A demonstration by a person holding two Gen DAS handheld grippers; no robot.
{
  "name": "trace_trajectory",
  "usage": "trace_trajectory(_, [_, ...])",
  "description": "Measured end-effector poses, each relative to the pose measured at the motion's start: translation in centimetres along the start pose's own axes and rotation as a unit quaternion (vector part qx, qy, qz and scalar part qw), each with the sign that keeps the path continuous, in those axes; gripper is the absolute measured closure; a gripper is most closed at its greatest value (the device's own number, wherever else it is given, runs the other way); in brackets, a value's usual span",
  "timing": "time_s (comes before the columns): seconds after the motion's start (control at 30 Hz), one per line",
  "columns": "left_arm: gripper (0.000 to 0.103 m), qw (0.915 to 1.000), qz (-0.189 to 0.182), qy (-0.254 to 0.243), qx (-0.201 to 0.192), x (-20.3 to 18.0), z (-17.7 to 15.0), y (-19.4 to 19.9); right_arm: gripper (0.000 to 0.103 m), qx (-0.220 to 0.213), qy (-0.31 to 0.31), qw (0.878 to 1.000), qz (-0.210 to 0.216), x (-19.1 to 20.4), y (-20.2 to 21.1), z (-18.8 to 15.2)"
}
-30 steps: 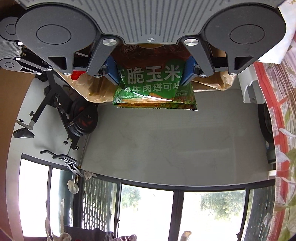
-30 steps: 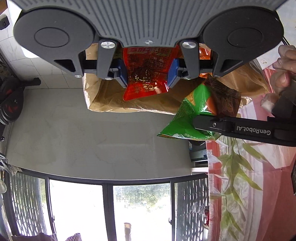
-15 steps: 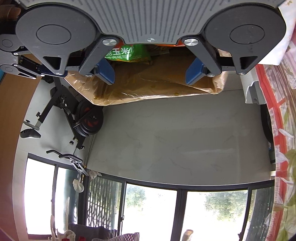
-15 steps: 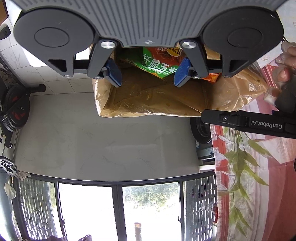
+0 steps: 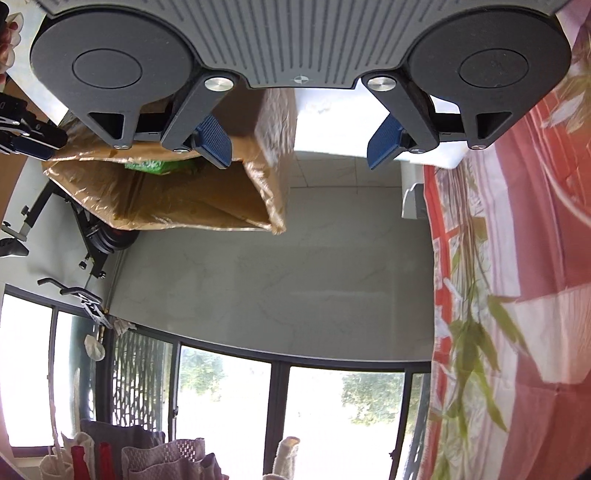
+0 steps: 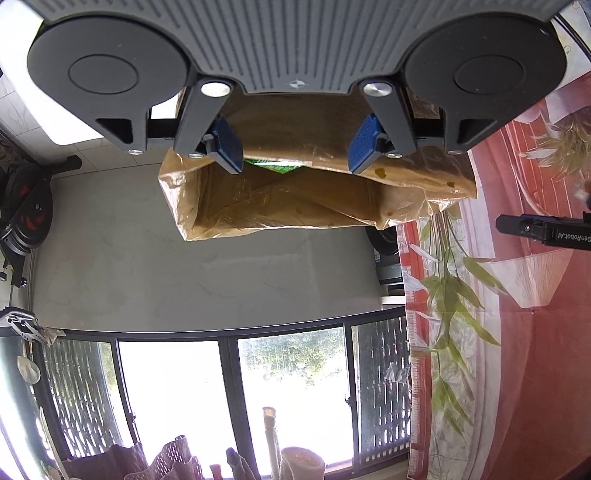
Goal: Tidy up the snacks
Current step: 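Grasp the orange biscuit bar with the left tool while the right tool grasps the green cake packet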
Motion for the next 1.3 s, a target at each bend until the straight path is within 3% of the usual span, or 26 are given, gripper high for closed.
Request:
trace_trajectory(0.2, [0.036, 0.9966, 0.028, 0.045, 0.063, 2.2, -5.9, -0.3, 0.037, -0.006, 0.017, 0.999, -0.034, 0.3, 1.2, -3.2])
trace_trajectory(0.37, [0.039, 0.9932, 0.048, 0.048, 0.094, 2.7, -9.2, -0.4, 0.037, 0.026, 0.016, 0.998, -0.053, -0.4, 1.2, -6.6])
trace_trajectory(0.67, [0.039, 0.9922, 0.056, 0.039, 0.105, 1.8, -10.5, -0.3, 0.043, 0.128, 0.011, 0.988, -0.088, -1.9, -1.9, -11.4])
trace_trajectory(0.83, [0.042, 0.9907, 0.060, 0.039, 0.116, 2.0, -11.2, -0.5, 0.045, 0.165, 0.024, 0.983, -0.075, -1.4, -3.2, -13.3])
trace_trajectory(0.97, [0.042, 0.9886, 0.067, 0.049, 0.125, 2.3, -12.0, -0.5, 0.046, 0.187, 0.035, 0.979, -0.073, -1.1, -3.7, -14.4])
trace_trajectory(1.3, [0.043, 0.9862, 0.064, 0.046, 0.145, 1.8, -13.2, -0.9, 0.047, 0.194, 0.051, 0.977, -0.075, -0.9, -4.1, -14.9])
Point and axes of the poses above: each gripper's, at about its wrist camera, not at the fingertips, and y roughly against the way its jaws point, x to its left, z to its top, the point moved 3 cm from there along -y, roughly the way its jaws point, and after that the axes turned 1 degree about -y, right-handed, at the moved point
